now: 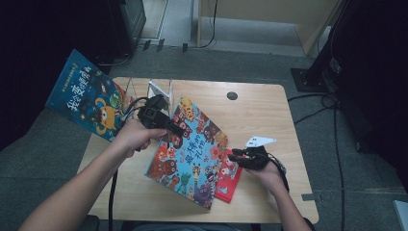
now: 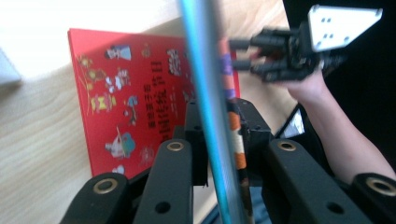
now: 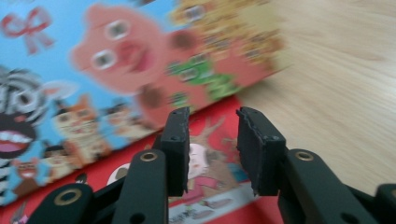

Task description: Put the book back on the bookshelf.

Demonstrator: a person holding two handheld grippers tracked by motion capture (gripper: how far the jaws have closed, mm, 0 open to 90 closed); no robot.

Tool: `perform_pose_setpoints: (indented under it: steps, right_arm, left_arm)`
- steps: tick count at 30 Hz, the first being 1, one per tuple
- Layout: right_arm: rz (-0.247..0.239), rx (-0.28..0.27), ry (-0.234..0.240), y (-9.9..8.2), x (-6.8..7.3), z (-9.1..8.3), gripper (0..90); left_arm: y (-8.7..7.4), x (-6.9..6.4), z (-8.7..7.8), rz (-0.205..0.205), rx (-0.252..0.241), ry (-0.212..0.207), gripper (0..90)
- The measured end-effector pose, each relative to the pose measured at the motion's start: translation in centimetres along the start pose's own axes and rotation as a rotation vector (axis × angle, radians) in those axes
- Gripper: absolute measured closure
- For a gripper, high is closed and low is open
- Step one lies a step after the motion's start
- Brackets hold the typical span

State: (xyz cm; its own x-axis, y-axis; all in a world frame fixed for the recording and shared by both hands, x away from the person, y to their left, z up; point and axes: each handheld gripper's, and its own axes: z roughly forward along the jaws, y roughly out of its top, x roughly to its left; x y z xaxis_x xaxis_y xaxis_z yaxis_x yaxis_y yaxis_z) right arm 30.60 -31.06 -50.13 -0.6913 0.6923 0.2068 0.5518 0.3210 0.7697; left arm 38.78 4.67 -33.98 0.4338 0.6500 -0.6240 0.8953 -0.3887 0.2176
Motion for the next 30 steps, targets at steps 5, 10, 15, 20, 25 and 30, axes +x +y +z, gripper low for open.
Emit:
perform_pose_setpoints:
  steps: [5, 10, 15, 20, 25, 30]
  right_arm:
    - [0.033, -0.023, -0.023, 0.0, -0.6, -0.6, 61.3]
    - [0.009, -0.005, -0.021, 0.2, -0.3, -0.2, 61.1]
    - [-0.01, 0.006, -0.016, 0.5, -0.1, 0.3, 60.5]
    - [-0.013, 0.005, -0.013, 0.9, -0.2, 0.7, 59.5]
    - [-0.035, -0.026, -0.018, 1.0, -0.3, 0.9, 59.6]
    - [-0.038, 0.014, -0.007, 1.6, -0.6, 1.6, 59.1]
  left_arm:
    - [-0.3, -0.8, -1.6, 0.026, 0.018, 0.045, 81.8]
    - [-1.4, -1.6, -3.4, 0.075, 0.006, 0.101, 81.7]
    - [-2.8, -1.1, -5.4, 0.075, -0.027, 0.132, 81.4]
    - [-4.3, -0.2, -7.3, 0.037, -0.067, 0.134, 81.5]
    - [-6.1, 0.5, -9.5, 0.004, -0.123, 0.128, 81.5]
    - [-7.9, 1.2, -11.4, -0.039, -0.174, 0.127, 81.5]
